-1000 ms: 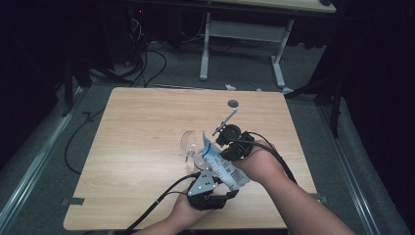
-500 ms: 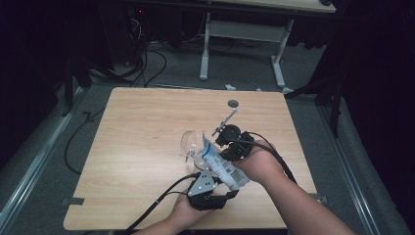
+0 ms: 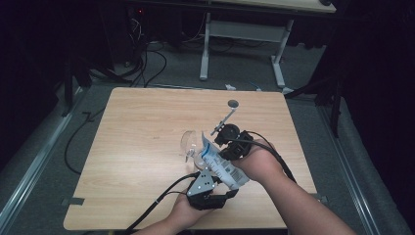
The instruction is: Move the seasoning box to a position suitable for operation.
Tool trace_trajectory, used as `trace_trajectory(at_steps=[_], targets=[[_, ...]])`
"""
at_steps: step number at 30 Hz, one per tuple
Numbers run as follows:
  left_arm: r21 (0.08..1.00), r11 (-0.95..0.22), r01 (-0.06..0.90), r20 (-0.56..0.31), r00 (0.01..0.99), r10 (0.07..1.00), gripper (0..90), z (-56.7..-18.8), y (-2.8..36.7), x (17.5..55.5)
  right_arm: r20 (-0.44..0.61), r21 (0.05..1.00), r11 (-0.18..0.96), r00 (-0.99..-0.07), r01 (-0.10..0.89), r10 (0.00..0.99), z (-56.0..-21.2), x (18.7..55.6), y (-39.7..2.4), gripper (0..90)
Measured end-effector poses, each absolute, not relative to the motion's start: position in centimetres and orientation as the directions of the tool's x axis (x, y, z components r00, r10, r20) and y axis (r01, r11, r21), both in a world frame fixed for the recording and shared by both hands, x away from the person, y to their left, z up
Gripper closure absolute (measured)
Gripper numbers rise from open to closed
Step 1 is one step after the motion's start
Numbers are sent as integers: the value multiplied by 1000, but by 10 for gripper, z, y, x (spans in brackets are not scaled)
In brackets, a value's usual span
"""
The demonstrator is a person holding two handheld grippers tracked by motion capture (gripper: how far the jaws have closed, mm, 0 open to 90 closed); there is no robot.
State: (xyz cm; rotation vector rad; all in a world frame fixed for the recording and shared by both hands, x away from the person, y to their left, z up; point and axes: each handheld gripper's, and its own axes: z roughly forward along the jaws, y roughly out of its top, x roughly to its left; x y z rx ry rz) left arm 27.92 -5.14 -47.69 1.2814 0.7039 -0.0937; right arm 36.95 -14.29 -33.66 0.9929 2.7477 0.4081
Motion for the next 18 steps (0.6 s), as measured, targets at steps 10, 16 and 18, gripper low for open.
trace_trajectory(at_steps=[10,16,18], targets=[[841,315,439,-529,789,313,505,-476,-51,280,-84,321,739,-760,592,645,-336,371,-143,900],[841,316,439,-529,788,314,505,-476,-51,280,-86,318,740,-760,592,645,-336,371,-141,900],[840,317,439,-530,788,313,505,-476,-51,280,-86,318,741,-760,592,644,-336,371,-141,900]])
